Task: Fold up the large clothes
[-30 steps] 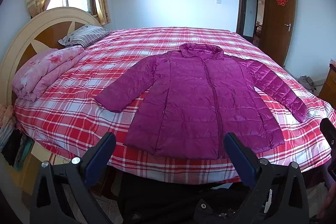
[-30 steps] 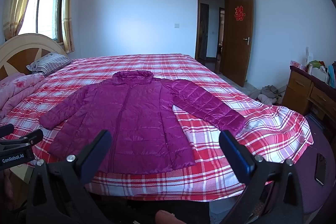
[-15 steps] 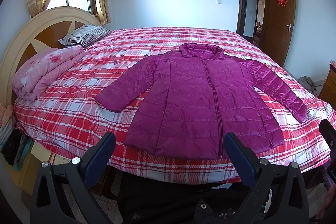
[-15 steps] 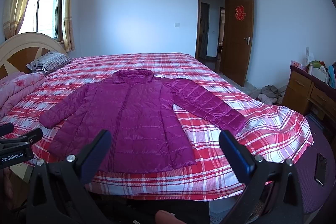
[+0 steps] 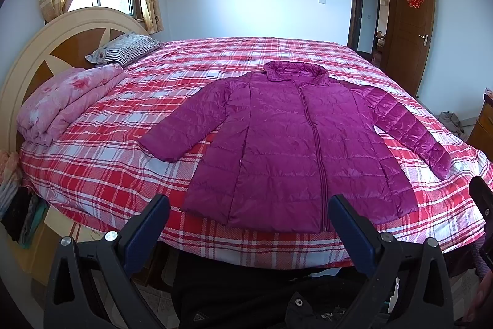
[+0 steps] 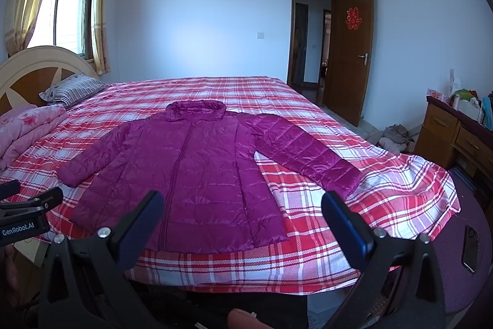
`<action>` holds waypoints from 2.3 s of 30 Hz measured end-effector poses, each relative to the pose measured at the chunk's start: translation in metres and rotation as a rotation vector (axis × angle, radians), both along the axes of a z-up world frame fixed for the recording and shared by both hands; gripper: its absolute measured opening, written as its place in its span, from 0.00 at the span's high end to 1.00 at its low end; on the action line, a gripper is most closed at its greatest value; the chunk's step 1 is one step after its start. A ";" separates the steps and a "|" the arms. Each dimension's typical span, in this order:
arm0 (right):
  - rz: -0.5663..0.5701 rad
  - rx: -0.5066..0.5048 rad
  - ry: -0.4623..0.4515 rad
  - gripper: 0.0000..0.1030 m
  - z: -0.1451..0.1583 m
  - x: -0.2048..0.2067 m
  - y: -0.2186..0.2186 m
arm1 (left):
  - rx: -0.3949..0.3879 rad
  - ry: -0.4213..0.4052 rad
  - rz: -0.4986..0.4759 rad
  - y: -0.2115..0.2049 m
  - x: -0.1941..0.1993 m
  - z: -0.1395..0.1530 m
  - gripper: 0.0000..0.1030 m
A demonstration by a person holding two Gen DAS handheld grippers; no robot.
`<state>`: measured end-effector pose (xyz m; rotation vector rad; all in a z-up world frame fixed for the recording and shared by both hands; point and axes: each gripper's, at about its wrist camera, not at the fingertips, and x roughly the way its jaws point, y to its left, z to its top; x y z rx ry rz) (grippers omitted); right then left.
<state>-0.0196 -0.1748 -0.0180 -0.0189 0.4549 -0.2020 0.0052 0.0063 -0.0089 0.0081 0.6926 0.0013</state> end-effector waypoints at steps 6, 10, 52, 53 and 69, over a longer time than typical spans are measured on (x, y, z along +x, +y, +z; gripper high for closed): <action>0.003 0.002 -0.001 0.00 0.000 0.000 0.000 | -0.006 0.004 0.003 0.002 0.000 0.000 0.01; 0.013 -0.001 -0.005 0.00 -0.002 -0.001 0.002 | -0.009 0.004 0.006 0.003 0.001 0.001 0.01; -0.088 0.178 0.127 0.00 -0.044 0.077 -0.115 | 0.177 -0.052 -0.009 0.026 0.114 -0.026 0.01; -0.116 0.193 0.155 0.00 -0.051 0.086 -0.130 | 0.185 -0.048 -0.007 0.026 0.127 -0.031 0.01; -0.443 0.297 0.310 0.18 -0.107 0.168 -0.291 | 0.234 0.035 0.114 0.015 0.279 -0.116 0.01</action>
